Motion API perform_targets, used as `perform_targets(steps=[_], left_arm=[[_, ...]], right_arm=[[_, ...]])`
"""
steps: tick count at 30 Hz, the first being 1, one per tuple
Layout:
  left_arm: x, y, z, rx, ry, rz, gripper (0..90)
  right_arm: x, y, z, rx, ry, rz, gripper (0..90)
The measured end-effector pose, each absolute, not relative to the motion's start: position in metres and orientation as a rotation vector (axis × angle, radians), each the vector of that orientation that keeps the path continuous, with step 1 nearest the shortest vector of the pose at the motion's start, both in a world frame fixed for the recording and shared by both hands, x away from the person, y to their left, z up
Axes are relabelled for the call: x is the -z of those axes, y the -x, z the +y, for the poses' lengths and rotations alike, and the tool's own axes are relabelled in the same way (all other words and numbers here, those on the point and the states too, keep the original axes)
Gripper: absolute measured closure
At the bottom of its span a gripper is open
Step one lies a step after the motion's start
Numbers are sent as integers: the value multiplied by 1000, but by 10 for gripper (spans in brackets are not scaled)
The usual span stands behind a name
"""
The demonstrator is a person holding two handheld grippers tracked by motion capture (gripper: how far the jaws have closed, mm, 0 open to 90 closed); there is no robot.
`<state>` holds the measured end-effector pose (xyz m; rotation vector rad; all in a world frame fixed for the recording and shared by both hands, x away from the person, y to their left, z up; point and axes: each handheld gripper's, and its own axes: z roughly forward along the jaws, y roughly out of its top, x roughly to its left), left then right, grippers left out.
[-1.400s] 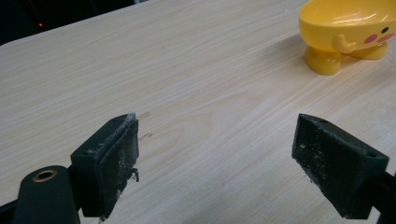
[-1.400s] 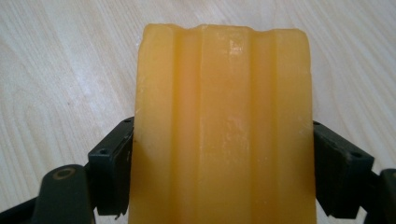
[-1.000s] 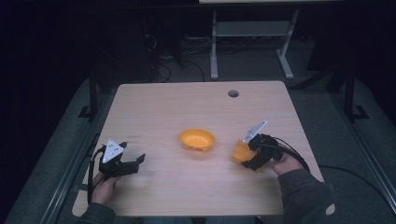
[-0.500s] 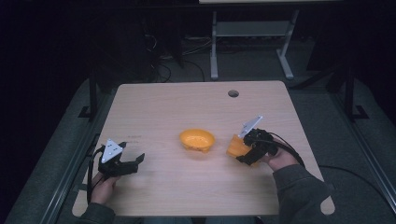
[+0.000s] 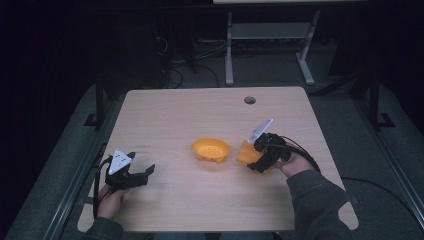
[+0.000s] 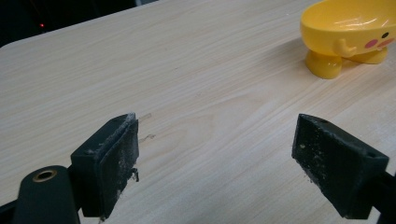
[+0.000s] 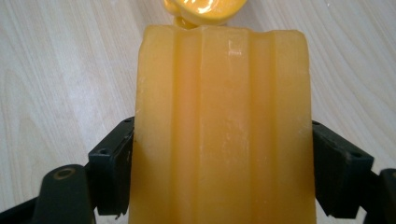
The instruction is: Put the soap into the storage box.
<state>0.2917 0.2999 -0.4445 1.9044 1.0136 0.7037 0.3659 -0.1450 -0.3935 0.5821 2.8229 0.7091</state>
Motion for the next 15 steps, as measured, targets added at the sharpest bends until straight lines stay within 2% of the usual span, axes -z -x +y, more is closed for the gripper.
perform_targets(steps=[15], left_arm=[[444, -292, 300, -705, -1906, 1013, 140]], right_arm=[[391, -378, -131, -714, -548, 2844, 204]])
